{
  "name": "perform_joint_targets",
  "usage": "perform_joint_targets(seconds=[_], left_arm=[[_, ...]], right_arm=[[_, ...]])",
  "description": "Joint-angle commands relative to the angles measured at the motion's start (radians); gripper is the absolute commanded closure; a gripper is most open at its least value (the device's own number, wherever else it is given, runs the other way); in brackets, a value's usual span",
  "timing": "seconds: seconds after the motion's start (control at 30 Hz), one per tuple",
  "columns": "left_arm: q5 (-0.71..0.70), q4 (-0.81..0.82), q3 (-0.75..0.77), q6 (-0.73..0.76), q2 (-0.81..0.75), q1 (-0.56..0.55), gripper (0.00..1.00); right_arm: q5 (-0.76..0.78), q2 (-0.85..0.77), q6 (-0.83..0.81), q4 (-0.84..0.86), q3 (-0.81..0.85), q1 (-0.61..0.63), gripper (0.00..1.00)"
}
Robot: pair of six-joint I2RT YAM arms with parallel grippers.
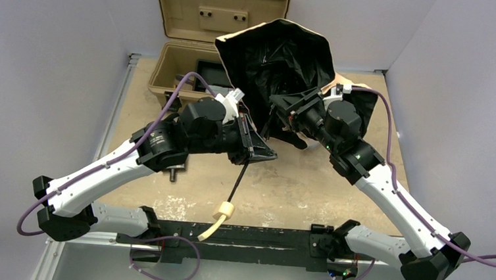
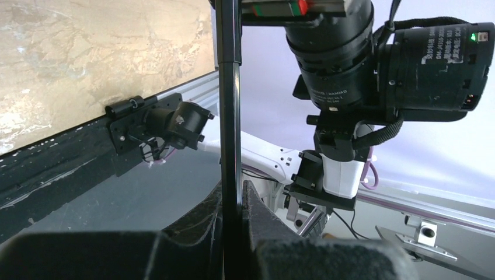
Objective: Open the umbrella
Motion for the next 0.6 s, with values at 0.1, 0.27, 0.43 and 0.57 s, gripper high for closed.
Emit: perform_joint_targets(seconds=[0.1,0.27,0.43,0.57], left_arm=[[0.015,0.149,0.067,0.006,-0.009,-0.001,1.00],[0.003,0.154,0.063,-0.006,-0.017,-0.001,1.00],[0.025,0.181,0.059,-0.020,-0.011,-0.007,1.00],[0.057,0.160,0.088,-0.021,0.003,-0.020,1.00]], right_arm=[[0.068,0.007,-0.008,0.082,0.057,0.004,0.71],[0.111,-0.007,0.019,0.085,0.066,0.003,0.77],[0.160,-0.005,0.051,0.090,0.078,0.001,0.83],[0.238,-0.008,0.082,0.114,0.102,-0.007,0.83]])
